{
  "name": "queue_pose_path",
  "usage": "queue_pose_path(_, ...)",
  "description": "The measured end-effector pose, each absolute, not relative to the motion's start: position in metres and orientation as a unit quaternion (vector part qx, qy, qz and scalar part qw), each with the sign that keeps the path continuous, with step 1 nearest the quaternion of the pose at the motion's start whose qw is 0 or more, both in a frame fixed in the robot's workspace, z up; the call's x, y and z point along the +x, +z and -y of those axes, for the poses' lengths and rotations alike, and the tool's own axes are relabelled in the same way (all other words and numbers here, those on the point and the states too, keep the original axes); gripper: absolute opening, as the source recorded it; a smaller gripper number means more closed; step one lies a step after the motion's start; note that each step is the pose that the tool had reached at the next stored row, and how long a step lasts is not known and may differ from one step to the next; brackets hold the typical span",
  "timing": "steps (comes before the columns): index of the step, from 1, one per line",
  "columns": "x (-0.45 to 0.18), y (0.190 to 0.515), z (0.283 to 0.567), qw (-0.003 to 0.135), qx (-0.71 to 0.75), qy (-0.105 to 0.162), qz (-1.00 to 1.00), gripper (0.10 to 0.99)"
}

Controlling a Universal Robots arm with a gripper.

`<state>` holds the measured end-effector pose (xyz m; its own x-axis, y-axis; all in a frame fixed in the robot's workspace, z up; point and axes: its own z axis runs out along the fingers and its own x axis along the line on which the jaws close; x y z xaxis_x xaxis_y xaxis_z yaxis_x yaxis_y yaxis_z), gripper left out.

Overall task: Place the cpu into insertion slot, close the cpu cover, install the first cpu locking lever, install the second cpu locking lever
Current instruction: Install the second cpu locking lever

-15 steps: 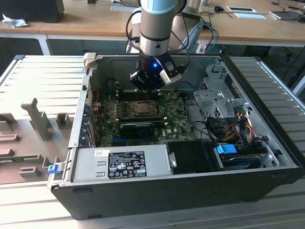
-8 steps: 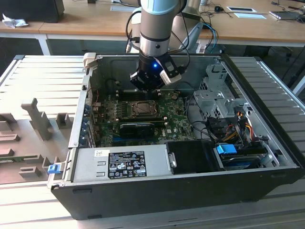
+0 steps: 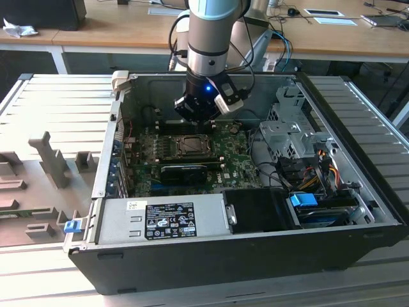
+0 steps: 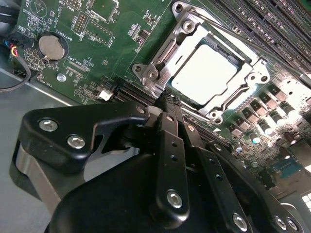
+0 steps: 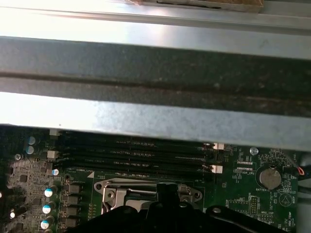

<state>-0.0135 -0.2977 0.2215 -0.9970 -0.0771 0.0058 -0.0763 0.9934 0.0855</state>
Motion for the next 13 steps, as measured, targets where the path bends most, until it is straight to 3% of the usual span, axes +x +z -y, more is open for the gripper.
queue_pose_path(13, -0.0134, 0.2216, 0.3008, 0.005, 0.038, -0.043, 0.998, 0.106)
